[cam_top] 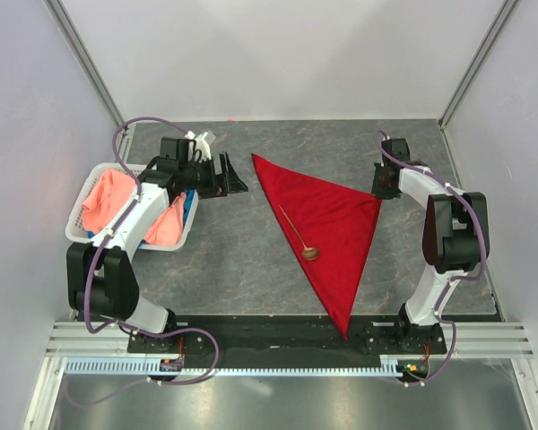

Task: Fold the napkin, place the utensils inside, and roll it up
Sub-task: Fold the napkin

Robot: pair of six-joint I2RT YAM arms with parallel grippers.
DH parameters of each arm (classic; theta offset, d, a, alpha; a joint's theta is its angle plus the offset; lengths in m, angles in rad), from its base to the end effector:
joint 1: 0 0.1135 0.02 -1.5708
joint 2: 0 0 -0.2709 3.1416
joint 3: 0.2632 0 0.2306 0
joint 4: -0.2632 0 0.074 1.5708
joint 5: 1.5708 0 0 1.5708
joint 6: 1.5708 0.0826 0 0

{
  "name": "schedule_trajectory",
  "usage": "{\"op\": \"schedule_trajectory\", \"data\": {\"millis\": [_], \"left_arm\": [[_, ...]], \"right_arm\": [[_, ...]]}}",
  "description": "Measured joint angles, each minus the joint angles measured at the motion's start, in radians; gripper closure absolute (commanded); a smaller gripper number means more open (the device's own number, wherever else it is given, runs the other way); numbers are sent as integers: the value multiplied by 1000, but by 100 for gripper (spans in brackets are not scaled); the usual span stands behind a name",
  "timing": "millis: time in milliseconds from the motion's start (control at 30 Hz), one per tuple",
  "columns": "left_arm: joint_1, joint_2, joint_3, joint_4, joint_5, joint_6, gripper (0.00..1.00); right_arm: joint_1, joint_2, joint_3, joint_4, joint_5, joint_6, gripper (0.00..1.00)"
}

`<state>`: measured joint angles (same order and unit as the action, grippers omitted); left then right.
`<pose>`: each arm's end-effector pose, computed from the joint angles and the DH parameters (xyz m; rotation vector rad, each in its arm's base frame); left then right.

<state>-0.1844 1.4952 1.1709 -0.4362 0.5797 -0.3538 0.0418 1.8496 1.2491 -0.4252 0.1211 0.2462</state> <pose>0.3194 -0.1056 0.2709 0.1005 2.3615 -0.9414 0.3931 0.0065 0.1642 0.3073 2.5671 -0.0514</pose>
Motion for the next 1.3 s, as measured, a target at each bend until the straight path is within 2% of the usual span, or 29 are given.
{"op": "schedule_trajectory", "data": {"millis": [867,933,967,1067,1167,1300], "left_arm": [[0,0,0,1,2,0,9],[0,0,0,1,2,0,9],[0,0,0,1,2,0,9],[0,0,-1,2,2,0,9],[0,0,-11,6,1,0,9],[-13,-4,-44,27,-5,-2,10]], "right_arm": [[0,45,-16,3,58,-30,100],[0,46,-16,6,57,-34,92],[0,46,-16,9,56,-35,76],[0,46,-16,13,52,-38,50],[0,38,-16,4,42,-31,43],[23,-83,-74,-22,18,12,44]]}}
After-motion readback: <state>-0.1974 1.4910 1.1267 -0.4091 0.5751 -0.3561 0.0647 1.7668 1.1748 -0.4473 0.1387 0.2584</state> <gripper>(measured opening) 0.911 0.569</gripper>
